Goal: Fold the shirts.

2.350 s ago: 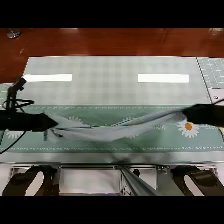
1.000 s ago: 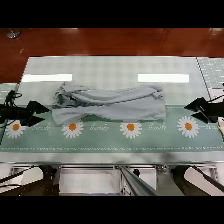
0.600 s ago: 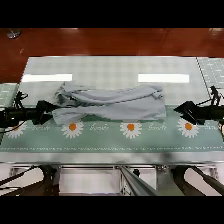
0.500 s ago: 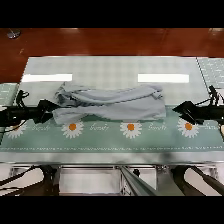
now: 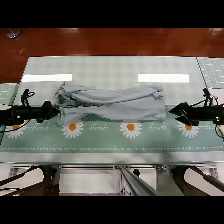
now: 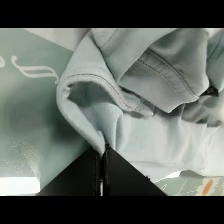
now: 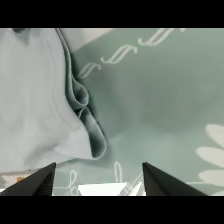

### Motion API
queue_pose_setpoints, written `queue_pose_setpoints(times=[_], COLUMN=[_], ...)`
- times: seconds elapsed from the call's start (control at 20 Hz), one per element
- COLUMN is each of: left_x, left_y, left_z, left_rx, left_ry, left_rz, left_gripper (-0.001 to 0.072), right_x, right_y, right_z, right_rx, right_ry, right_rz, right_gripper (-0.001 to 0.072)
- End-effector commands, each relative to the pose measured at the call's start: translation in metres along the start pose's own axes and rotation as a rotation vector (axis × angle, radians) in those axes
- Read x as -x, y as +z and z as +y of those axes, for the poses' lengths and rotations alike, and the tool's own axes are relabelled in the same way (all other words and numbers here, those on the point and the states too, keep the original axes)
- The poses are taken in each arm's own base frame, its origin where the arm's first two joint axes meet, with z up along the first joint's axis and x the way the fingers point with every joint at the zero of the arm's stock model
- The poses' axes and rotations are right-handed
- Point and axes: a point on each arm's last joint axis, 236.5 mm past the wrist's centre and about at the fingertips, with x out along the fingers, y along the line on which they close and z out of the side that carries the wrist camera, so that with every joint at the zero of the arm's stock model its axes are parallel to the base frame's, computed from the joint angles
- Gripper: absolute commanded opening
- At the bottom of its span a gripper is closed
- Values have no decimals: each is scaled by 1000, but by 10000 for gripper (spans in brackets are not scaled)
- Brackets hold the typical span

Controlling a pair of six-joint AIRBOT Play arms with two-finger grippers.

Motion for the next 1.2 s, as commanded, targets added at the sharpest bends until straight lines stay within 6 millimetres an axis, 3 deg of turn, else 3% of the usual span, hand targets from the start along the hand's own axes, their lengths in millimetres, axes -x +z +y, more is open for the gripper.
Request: queue_pose_setpoints(times=[0.0,0.3,0.35,0.4,0.45,0.5,0.6,0.7,0.8,0.9,1.05,1.15], left_x=[0,0,0,1,3,6,26,70,140,220,332,393], left_y=[-1,-1,0,0,1,5,26,66,104,119,107,89], left_z=[-2,-2,-2,-3,-8,-15,-51,-113,-191,-265,-345,-368], left_rx=[-6,-6,-6,-7,-14,-29,-73,-140,-248,-401,-625,-703], left_ry=[-6,-7,-7,-9,-20,-36,-116,-247,-393,-487,-516,-463], left_rz=[3,4,3,2,7,9,-28,-168,-368,-550,-790,-926], left_gripper=[20,20,20,20,20,20,20,20,20,20,19,19], right_x=[-23,-59,-64,-67,-67,-64,-43,3,76,163,282,344], right_y=[-16,-6,-5,-4,-1,5,21,58,100,121,105,74], right_z=[5,28,33,38,43,50,75,121,186,248,306,325], right_rx=[4,31,45,61,84,123,201,316,441,570,736,810], right_ry=[4,0,-1,-1,2,11,35,60,96,122,101,88], right_rz=[96,132,142,148,144,134,128,31,-162,-363,-615,-763], right_gripper=[616,616,571,396,166,37,37,36,36,36,36,36])
